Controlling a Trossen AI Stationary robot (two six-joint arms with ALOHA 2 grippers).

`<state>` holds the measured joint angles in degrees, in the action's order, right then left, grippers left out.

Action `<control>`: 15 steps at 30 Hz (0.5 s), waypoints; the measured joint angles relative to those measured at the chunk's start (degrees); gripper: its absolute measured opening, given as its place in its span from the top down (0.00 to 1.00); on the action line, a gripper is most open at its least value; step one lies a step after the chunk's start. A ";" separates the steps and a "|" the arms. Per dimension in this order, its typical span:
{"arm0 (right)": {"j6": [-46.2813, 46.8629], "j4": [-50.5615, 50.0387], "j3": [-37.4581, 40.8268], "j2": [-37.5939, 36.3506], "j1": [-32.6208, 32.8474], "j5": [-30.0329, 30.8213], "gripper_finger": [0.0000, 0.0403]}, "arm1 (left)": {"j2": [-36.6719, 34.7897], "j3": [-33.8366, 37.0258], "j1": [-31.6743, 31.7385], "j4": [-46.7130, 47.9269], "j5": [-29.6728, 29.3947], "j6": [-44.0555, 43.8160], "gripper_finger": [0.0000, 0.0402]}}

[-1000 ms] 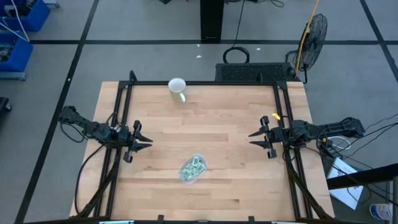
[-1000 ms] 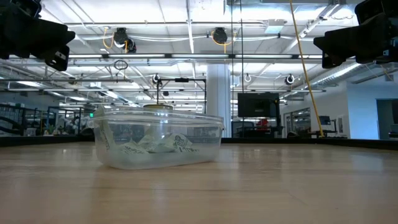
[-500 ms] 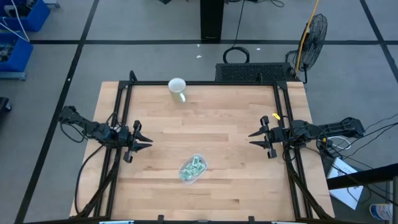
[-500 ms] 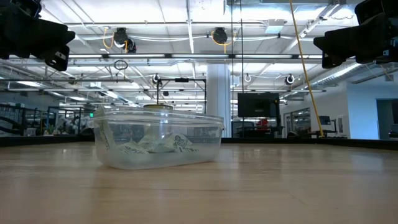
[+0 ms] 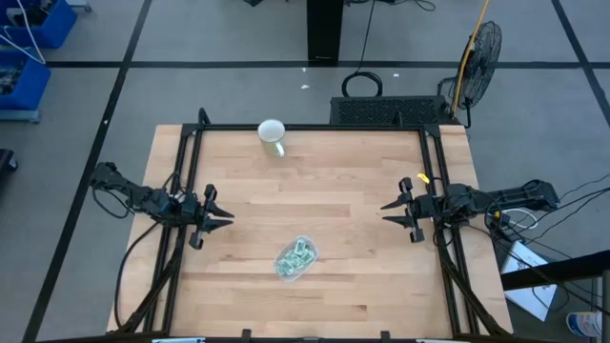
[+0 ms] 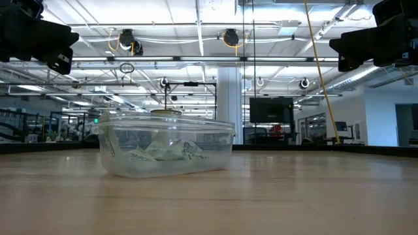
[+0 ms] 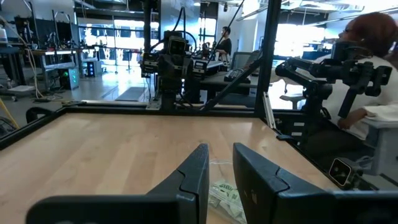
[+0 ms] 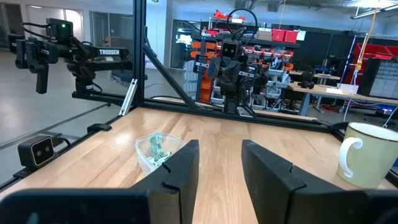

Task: Pick and place Stevia / Truvia into bins
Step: Return to home Position

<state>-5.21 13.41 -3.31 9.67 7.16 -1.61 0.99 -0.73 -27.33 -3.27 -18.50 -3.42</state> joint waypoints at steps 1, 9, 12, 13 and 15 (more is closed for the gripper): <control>0.00 0.01 0.00 0.00 0.01 0.00 0.72 | 0.00 0.00 -0.01 0.00 0.00 0.00 0.81; 0.00 0.02 0.00 0.00 0.02 0.00 0.72 | 0.00 0.00 -0.01 0.00 0.00 0.00 0.81; 0.00 0.02 0.00 0.00 0.01 0.00 0.72 | 0.00 0.02 0.00 0.00 -0.01 0.00 0.81; 0.00 0.02 0.00 0.00 0.02 0.00 0.72 | 0.00 0.02 -0.02 0.00 -0.02 0.00 0.81; 0.00 0.02 0.00 -0.01 0.02 0.00 0.72 | 0.00 0.02 0.00 0.00 -0.01 0.00 0.81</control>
